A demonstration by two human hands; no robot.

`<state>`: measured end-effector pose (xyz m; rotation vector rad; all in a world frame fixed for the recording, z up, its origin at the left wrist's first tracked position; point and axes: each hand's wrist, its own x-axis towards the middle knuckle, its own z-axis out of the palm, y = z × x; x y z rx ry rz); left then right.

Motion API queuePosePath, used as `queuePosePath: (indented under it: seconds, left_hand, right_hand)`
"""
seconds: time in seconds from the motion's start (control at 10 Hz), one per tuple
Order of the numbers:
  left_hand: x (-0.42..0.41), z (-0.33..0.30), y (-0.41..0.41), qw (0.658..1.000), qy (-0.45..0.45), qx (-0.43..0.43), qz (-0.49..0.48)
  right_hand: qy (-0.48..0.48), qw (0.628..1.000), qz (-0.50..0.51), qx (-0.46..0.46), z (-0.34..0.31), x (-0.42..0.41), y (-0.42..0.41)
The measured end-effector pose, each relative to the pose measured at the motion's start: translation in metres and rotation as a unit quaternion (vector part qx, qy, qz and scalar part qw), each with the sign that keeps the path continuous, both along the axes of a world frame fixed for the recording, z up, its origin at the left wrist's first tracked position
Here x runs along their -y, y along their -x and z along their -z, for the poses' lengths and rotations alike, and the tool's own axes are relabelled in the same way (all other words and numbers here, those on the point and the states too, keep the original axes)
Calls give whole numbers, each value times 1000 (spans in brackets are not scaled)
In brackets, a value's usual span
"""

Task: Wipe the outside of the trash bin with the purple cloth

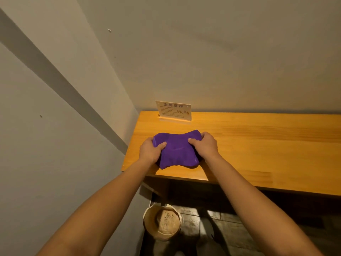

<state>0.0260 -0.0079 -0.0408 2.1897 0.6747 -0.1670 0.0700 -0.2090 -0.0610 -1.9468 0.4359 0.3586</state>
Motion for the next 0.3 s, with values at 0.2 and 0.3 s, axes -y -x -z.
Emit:
queuePosePath:
  seconds: [0.2,0.3]
  left_hand:
    - [-6,-3,6,956,-266,-42,116]
    - [-8,-8,4,928,-335,-85,137]
  right_hand:
    - [237,966,-56,89,-1,5,5]
    - [274,954,-68,96,-5,4,5]
